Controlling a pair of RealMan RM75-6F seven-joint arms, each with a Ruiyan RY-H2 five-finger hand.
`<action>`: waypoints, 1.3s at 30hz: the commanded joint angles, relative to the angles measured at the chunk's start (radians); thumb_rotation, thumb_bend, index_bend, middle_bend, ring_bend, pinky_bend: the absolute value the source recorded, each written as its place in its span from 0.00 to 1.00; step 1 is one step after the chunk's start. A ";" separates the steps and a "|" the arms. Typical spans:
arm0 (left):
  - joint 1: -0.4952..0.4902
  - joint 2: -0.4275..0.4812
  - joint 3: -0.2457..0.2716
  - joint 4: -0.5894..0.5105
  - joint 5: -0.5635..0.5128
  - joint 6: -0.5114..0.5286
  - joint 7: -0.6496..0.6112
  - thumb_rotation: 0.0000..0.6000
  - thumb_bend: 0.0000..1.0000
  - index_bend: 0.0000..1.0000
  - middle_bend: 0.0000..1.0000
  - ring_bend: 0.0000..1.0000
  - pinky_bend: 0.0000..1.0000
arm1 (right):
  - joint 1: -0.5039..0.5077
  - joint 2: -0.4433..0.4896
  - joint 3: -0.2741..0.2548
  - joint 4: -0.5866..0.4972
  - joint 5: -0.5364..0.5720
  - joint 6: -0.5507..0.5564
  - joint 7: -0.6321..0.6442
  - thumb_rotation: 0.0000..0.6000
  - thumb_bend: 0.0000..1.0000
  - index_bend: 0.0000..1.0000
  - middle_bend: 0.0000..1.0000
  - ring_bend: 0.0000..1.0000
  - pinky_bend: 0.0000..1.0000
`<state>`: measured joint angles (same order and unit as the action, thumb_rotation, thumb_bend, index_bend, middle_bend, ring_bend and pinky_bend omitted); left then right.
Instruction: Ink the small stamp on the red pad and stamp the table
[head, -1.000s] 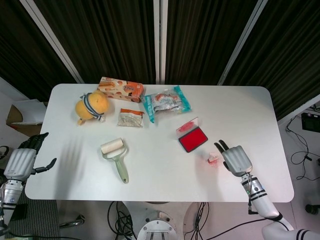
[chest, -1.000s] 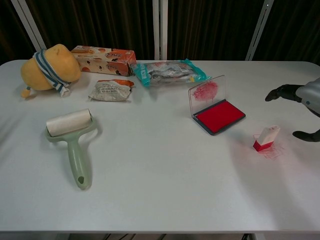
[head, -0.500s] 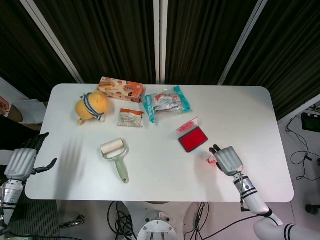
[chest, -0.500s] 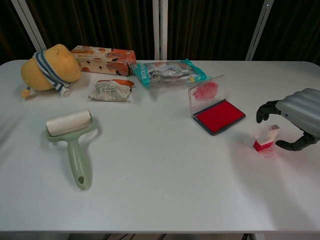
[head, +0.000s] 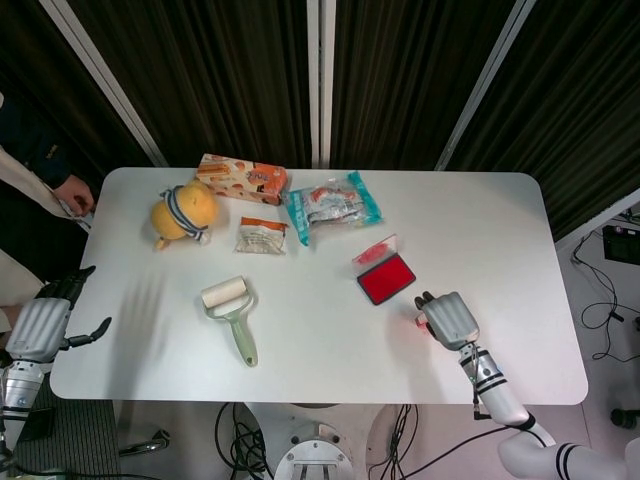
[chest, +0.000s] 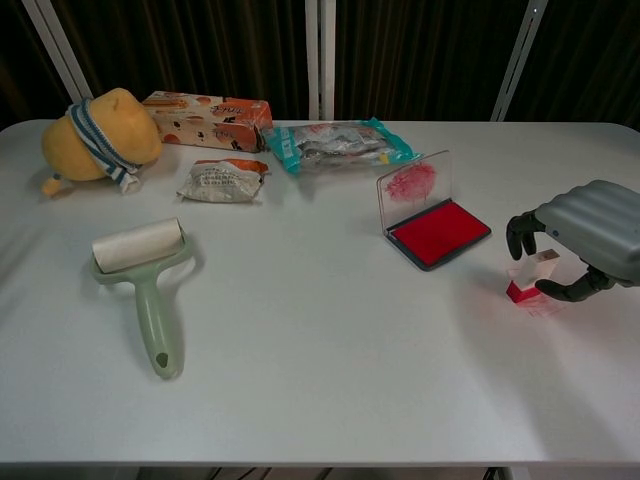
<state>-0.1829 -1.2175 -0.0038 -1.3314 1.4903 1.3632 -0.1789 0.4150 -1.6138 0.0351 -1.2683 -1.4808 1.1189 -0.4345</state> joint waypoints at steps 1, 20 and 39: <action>0.001 0.001 -0.001 -0.001 0.001 0.000 -0.005 0.52 0.26 0.06 0.12 0.11 0.24 | 0.002 -0.003 0.001 0.003 0.003 -0.001 0.000 1.00 0.23 0.46 0.44 0.77 0.91; 0.005 0.009 -0.001 -0.003 0.006 -0.002 -0.022 0.53 0.26 0.06 0.12 0.11 0.24 | 0.012 -0.001 0.013 -0.008 0.008 0.025 0.011 1.00 0.32 0.58 0.54 0.77 0.91; 0.012 0.007 -0.004 0.012 0.007 0.002 -0.040 0.55 0.26 0.06 0.12 0.11 0.24 | 0.296 -0.035 0.197 -0.058 0.305 -0.272 -0.252 1.00 0.34 0.59 0.54 0.77 0.91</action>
<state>-0.1716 -1.2101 -0.0074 -1.3197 1.4971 1.3655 -0.2185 0.6900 -1.6228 0.2214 -1.3534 -1.2112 0.8751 -0.6578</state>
